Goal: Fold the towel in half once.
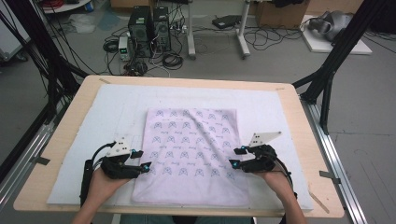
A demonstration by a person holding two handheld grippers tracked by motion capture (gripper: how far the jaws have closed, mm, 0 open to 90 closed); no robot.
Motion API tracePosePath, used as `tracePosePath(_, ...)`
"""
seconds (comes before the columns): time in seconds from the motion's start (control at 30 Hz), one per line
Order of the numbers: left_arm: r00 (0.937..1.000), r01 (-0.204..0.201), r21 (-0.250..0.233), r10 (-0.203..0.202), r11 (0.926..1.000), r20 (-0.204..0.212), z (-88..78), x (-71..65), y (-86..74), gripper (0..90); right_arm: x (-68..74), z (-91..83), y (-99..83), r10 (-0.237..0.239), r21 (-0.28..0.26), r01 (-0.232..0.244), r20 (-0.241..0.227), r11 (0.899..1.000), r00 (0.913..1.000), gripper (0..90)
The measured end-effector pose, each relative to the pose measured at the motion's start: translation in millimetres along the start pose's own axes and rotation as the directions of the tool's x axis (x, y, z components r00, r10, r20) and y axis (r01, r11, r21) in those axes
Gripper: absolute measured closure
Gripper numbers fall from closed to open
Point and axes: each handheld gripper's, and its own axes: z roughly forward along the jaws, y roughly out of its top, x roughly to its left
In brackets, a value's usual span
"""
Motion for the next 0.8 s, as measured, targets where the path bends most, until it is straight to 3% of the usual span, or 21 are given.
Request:
tracePosePath(0.13, 0.9993, 0.031, -0.005, -0.032, 0.9995, -0.018, 4.1, 10.8, 4.0, 42.1, -11.1, 2.9, 8.3, 0.012, 0.006, -0.012, 0.023, 1.0, 0.9997, 42.8)
tracePosePath(0.37, 0.9987, 0.011, -0.01, -0.011, 0.9999, -0.05, 5.7, 21.9, 26.5, 41.7, -30.7, 1.7, 24.8, 0.052, -0.041, -0.05, 0.062, 0.998, 0.9967, 38.2)
tracePosePath(0.6, 0.9975, 0.018, -0.022, -0.019, 0.9996, -0.067, 7.8, 32.4, 42.9, 41.5, -39.8, -0.5, 43.8, 0.032, -0.024, -0.031, 0.075, 0.999, 0.9967, 36.1)
tracePosePath(0.8, 0.9975, 0.033, -0.022, -0.035, 0.9992, -0.062, 8.3, 39.2, 44.7, 41.7, -45.6, -1.2, 48.3, 0.032, -0.016, -0.03, 0.08, 0.999, 0.9963, 35.9)
